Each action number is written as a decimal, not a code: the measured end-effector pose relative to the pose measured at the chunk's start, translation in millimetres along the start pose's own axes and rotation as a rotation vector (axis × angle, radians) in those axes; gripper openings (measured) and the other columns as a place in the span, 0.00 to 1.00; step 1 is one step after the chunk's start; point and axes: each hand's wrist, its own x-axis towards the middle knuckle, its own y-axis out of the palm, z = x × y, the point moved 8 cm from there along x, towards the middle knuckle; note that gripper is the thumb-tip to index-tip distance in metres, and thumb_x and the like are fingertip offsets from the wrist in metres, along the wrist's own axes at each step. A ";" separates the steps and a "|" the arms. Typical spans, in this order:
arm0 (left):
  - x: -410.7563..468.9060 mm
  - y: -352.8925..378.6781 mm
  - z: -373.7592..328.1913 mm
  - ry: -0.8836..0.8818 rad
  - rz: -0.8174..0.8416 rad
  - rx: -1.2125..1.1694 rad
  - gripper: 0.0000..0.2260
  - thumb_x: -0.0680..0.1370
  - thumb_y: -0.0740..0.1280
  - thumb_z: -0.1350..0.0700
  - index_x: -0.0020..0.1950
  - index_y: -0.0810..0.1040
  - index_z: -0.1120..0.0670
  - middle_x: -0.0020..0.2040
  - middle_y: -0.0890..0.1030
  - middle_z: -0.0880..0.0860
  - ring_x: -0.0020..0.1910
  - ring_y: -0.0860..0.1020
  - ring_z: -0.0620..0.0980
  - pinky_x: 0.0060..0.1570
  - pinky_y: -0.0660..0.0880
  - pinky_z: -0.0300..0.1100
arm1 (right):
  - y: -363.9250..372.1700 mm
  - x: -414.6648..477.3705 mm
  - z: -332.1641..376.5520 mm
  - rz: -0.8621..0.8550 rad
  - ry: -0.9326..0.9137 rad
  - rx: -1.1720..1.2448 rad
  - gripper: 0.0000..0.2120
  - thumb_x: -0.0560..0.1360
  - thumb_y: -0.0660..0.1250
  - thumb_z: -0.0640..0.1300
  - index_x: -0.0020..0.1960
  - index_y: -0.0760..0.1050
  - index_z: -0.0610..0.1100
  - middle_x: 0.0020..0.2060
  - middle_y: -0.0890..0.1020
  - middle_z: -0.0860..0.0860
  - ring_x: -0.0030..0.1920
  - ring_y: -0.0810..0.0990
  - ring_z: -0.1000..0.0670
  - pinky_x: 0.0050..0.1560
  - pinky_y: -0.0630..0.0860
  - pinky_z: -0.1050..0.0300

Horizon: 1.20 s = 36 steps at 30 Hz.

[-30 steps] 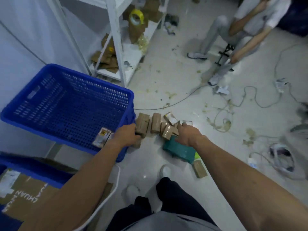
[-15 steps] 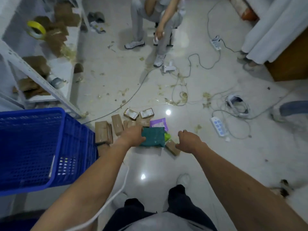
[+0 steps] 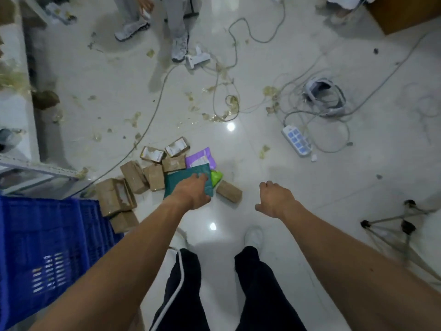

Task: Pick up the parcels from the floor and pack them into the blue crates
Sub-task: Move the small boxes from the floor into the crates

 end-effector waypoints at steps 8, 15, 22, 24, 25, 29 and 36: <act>148.0 94.6 -2.2 0.158 0.069 0.139 0.26 0.76 0.69 0.48 0.71 0.67 0.53 0.65 0.73 0.57 0.58 0.77 0.59 0.54 0.76 0.51 | 100.4 113.8 -35.9 -0.027 0.088 0.126 0.26 0.77 0.65 0.56 0.66 0.66 0.40 0.60 0.72 0.44 0.59 0.73 0.44 0.46 0.68 0.54; 279.2 209.0 28.6 0.232 0.095 0.204 0.28 0.75 0.69 0.49 0.73 0.66 0.54 0.64 0.73 0.57 0.60 0.76 0.59 0.55 0.76 0.52 | 217.4 240.5 -39.6 -0.041 0.134 0.206 0.26 0.76 0.65 0.57 0.66 0.66 0.42 0.60 0.72 0.46 0.59 0.73 0.45 0.48 0.69 0.54; 392.9 311.3 48.5 0.318 -0.003 0.257 0.27 0.76 0.69 0.52 0.72 0.66 0.55 0.68 0.70 0.56 0.65 0.71 0.58 0.56 0.74 0.52 | 326.5 360.0 -42.2 -0.105 0.160 0.237 0.29 0.75 0.66 0.55 0.70 0.64 0.42 0.62 0.71 0.46 0.60 0.72 0.45 0.53 0.72 0.53; 416.7 333.9 50.3 0.354 -0.011 0.294 0.31 0.75 0.70 0.53 0.75 0.63 0.55 0.71 0.67 0.58 0.67 0.70 0.59 0.60 0.74 0.53 | 345.1 386.3 -43.9 -0.149 0.158 0.224 0.32 0.73 0.69 0.56 0.70 0.63 0.42 0.62 0.71 0.46 0.60 0.71 0.45 0.53 0.71 0.52; 426.6 345.2 52.0 0.371 0.005 0.334 0.34 0.73 0.72 0.53 0.76 0.62 0.54 0.72 0.65 0.58 0.67 0.70 0.60 0.60 0.74 0.53 | 352.5 397.4 -44.3 -0.170 0.152 0.217 0.35 0.72 0.70 0.57 0.70 0.62 0.41 0.62 0.70 0.46 0.60 0.71 0.45 0.54 0.71 0.52; 451.0 382.8 61.2 0.402 0.085 0.454 0.45 0.67 0.78 0.54 0.77 0.56 0.54 0.75 0.60 0.60 0.68 0.69 0.60 0.59 0.75 0.53 | 372.1 430.3 -39.9 -0.210 0.128 0.172 0.44 0.70 0.71 0.62 0.75 0.57 0.40 0.65 0.69 0.44 0.61 0.71 0.44 0.57 0.71 0.50; 462.3 397.1 60.5 0.421 -0.029 0.440 0.36 0.69 0.71 0.60 0.74 0.60 0.56 0.66 0.67 0.58 0.59 0.75 0.57 0.46 0.75 0.47 | 378.9 450.7 -30.1 -0.203 0.092 0.089 0.40 0.72 0.70 0.56 0.74 0.57 0.38 0.64 0.68 0.43 0.60 0.71 0.44 0.56 0.69 0.51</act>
